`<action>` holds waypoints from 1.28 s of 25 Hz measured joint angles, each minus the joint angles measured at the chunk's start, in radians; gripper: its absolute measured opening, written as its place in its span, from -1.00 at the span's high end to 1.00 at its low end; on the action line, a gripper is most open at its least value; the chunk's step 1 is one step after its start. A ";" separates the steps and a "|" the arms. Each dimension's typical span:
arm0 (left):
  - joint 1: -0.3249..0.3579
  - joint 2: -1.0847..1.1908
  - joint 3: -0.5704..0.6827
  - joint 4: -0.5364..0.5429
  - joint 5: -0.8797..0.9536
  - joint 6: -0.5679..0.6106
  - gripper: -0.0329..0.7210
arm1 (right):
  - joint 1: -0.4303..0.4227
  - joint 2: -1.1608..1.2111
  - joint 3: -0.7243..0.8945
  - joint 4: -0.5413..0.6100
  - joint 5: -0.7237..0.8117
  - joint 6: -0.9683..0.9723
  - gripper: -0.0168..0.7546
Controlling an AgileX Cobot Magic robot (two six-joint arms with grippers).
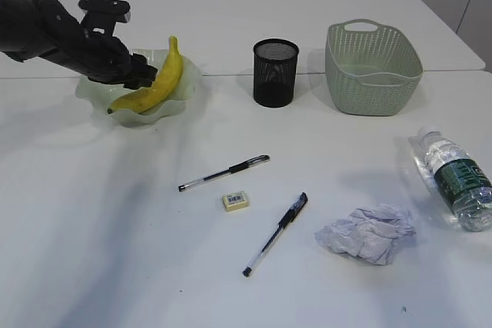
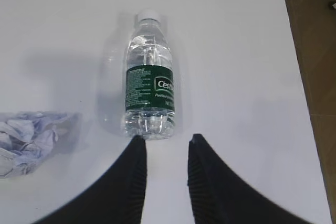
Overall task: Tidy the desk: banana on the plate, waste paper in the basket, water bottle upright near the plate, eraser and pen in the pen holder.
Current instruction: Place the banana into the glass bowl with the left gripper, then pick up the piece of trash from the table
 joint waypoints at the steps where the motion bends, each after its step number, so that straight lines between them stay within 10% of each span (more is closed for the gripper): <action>1: 0.000 0.000 0.000 0.000 0.002 0.000 -0.11 | 0.000 0.000 0.000 0.010 0.000 0.000 0.40; 32: 0.000 -0.311 0.000 0.030 0.130 0.000 -0.01 | 0.000 0.099 0.000 0.170 0.027 -0.055 0.40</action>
